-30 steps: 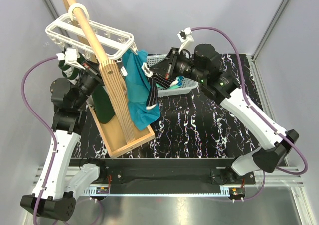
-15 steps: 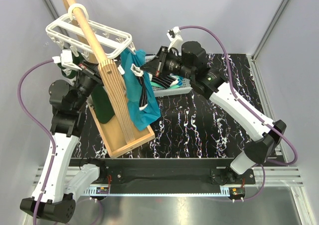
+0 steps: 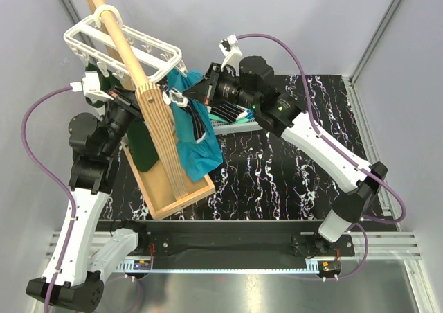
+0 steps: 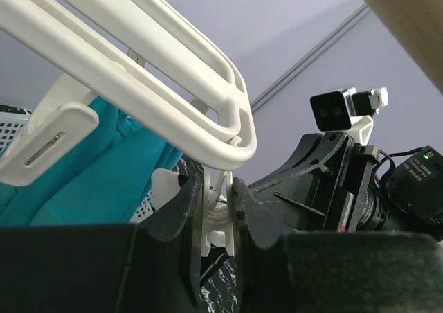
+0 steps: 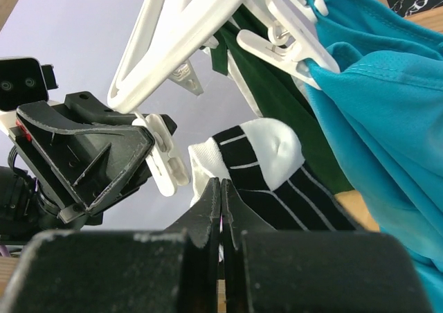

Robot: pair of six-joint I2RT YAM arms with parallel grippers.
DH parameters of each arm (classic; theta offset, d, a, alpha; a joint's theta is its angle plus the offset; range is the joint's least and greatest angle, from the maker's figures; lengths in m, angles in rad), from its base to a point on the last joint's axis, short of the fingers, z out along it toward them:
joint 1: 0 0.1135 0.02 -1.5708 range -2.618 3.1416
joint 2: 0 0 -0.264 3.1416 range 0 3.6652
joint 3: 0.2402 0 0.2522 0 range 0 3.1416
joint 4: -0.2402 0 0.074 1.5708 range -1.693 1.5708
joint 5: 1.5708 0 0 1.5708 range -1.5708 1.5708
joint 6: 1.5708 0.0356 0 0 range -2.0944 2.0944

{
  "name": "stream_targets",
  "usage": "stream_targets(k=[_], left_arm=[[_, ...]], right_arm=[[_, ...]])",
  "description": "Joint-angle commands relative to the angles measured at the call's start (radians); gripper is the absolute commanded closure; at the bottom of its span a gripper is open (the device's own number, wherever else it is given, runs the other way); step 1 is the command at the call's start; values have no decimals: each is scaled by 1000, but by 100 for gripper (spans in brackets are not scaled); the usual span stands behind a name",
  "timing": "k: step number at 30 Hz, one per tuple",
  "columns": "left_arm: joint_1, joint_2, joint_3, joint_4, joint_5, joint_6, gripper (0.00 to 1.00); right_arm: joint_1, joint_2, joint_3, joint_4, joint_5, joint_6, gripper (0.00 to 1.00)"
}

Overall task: Clip the socks to the hanger
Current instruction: Clamp the sock onto the hanger.

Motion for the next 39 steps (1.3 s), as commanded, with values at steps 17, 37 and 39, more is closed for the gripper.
stream_targets(k=[17, 37, 39], left_arm=[[0, -4, 6, 28, -107, 7, 100], [-11, 27, 34, -17, -144, 4, 100], [-12, 22, 32, -20, -150, 8, 100]], right_arm=[[43, 14, 64, 21, 34, -12, 100], [68, 49, 95, 38, 37, -8, 100], [71, 49, 101, 44, 39, -6, 100]])
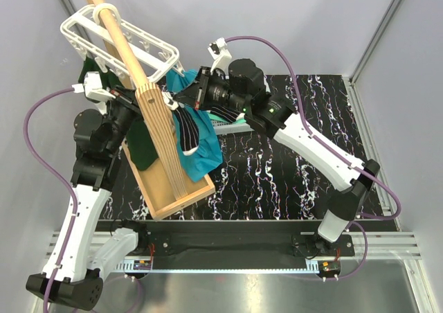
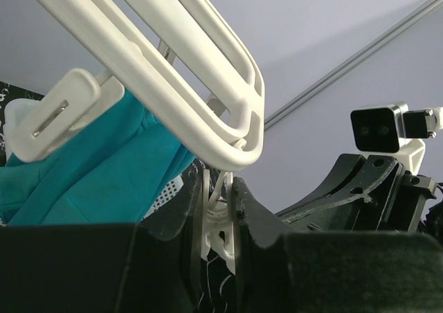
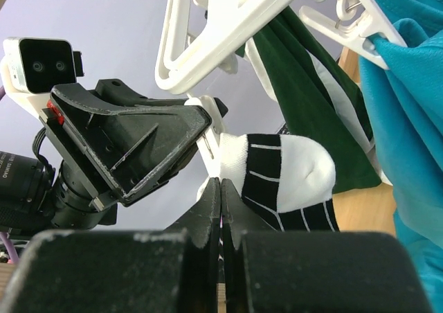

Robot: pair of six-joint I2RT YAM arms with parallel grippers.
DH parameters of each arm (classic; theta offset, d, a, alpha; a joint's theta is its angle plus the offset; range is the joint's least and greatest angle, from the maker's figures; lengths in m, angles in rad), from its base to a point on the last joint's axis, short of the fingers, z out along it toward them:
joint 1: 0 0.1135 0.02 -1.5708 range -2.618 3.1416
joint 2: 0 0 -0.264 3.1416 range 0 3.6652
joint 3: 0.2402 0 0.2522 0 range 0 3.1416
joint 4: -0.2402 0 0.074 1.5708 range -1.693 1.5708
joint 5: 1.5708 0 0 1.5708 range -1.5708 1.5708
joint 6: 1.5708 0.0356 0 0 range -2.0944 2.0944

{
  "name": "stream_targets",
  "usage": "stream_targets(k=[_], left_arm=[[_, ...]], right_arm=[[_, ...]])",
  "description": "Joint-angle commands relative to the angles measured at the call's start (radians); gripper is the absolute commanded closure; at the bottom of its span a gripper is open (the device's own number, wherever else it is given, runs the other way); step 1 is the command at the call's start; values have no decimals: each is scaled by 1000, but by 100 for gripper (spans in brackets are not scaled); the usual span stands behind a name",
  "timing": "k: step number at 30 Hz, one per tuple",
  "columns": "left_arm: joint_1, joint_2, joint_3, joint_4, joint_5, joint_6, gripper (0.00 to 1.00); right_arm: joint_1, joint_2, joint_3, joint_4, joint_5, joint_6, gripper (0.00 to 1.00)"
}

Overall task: Clip the socks to the hanger
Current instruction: Clamp the sock onto the hanger.

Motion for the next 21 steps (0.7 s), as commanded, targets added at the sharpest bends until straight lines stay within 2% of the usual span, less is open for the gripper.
stream_targets(k=[1, 14, 15, 16, 19, 20, 21], left_arm=[[0, -2, 31, 28, -53, 3, 100], [2, -5, 34, 28, 21, 2, 98], [2, -7, 34, 25, 24, 7, 94], [2, -8, 31, 22, 24, 7, 79], [2, -19, 20, 14, 18, 10, 63], [2, -24, 18, 8, 15, 15, 55], [2, -33, 17, 5, 10, 16, 53]], right_arm=[[17, 5, 58, 49, 16, -2, 100], [22, 33, 84, 76, 3, 4, 100], [22, 33, 84, 79, 0, 10, 100], [24, 33, 81, 84, -4, 11, 100], [22, 35, 73, 99, -11, 19, 100], [22, 33, 70, 102, -11, 19, 100], [24, 31, 67, 105, -8, 19, 100]])
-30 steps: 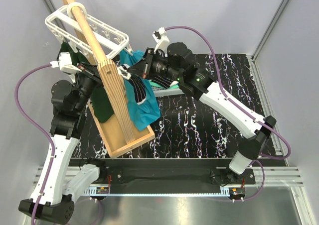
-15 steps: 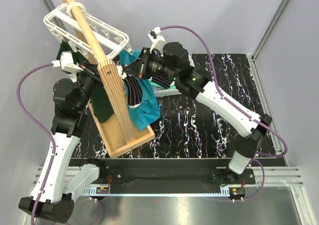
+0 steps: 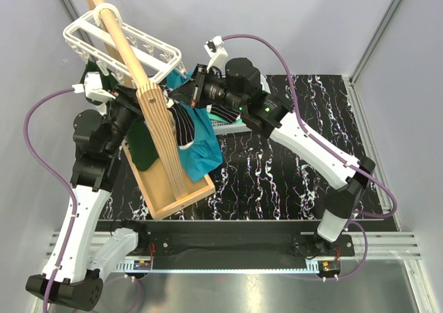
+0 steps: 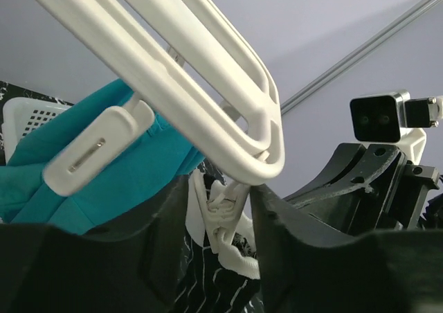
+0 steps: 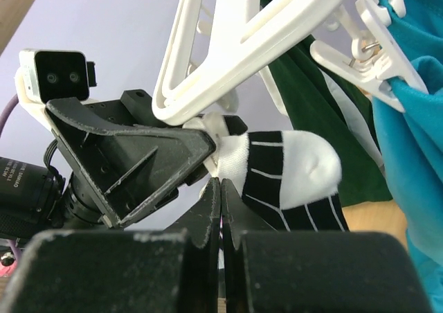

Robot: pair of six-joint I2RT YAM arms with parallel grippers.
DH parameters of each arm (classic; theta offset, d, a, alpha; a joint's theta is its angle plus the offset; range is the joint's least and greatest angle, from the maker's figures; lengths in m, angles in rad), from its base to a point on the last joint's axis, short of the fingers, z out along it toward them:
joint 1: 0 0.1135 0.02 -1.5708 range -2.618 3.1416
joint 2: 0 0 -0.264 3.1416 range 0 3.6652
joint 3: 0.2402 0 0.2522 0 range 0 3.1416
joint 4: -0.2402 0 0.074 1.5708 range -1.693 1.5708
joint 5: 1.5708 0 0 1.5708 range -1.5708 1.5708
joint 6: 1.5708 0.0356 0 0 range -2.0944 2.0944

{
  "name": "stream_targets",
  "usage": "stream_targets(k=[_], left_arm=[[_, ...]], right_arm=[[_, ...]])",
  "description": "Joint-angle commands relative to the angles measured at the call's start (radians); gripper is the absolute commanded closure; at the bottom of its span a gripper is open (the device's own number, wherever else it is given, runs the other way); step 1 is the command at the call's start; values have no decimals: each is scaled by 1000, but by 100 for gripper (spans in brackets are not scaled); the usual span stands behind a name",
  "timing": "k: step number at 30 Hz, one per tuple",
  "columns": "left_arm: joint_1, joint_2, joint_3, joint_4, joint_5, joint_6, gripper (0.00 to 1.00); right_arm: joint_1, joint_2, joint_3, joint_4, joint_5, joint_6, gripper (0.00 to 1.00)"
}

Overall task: Clip the socks to the hanger
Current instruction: Clamp the sock onto the hanger.

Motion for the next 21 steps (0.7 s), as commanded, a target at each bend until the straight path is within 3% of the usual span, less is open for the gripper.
stream_targets(k=[1, 5, 12, 15, 21], left_arm=[[2, -34, 14, 5, -15, 14, 51], [4, -68, 1, -23, -33, 37, 35], [2, -165, -8, -110, -84, 109, 18], [4, -221, -9, -179, -133, 144, 16], [4, -333, 23, -362, -352, 222, 22]], right_arm=[[12, -3, 32, 73, 0, 12, 100], [12, 4, 30, 76, 6, 10, 100], [12, 23, 45, 63, 26, -5, 100], [12, 37, 64, 48, 34, -14, 100], [13, 49, 82, 19, 49, -39, 100]])
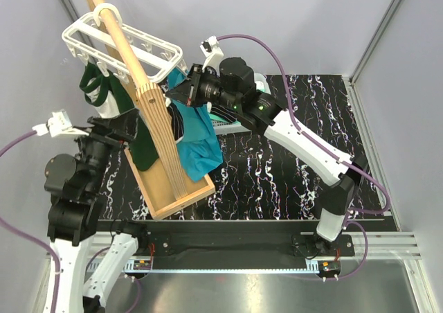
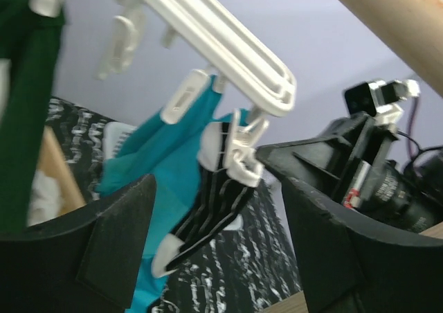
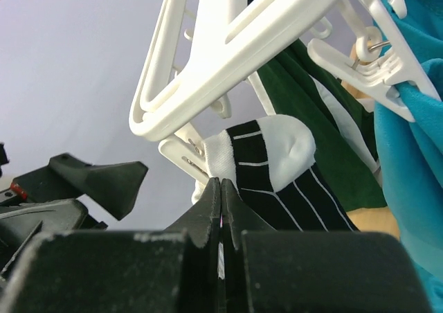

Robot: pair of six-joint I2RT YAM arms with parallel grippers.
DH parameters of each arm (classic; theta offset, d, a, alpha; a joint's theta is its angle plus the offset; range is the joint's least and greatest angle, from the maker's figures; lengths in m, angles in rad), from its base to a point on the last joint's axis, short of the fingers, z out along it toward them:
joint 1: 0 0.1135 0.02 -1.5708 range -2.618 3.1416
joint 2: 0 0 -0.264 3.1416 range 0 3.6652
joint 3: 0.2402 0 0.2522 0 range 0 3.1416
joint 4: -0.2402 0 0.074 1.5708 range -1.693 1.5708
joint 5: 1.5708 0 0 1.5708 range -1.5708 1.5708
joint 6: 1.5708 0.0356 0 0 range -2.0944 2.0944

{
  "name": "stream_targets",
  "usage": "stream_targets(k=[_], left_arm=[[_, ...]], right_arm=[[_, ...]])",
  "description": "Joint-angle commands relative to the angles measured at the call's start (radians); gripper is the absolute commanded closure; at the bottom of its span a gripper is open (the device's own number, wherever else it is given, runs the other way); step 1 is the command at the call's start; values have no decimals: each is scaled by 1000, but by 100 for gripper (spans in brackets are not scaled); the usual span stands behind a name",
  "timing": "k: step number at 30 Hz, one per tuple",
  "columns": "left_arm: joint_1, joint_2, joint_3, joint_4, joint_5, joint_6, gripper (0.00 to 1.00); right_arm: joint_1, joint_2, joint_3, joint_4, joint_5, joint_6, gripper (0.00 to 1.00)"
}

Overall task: Clip the socks to the hanger
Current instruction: Clamp the sock onto the hanger.

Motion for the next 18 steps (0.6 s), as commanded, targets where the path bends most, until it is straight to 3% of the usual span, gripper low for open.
stream_targets(k=[1, 4, 6, 7, 12, 14, 18], left_arm=[[3, -49, 26, -115, -207, 91, 25], [2, -75, 30, -93, -240, 215, 53], [2, -52, 58, -71, -191, 356, 57], [3, -22, 82, -85, -160, 435, 55], [5, 190, 308, -235, -16, 491, 44], [23, 238, 326, -223, 21, 485, 37], [71, 328, 377, -234, 77, 479, 35]], right_arm=[[12, 2, 54, -5, 47, -39, 100], [12, -6, 60, -36, 77, -73, 100], [12, -8, 66, -59, 93, -100, 100], [10, -8, 71, -65, 96, -110, 100], [12, 11, 129, -129, 122, -156, 100], [10, 17, 140, -137, 132, -166, 100], [10, 25, 138, -119, 128, -168, 100]])
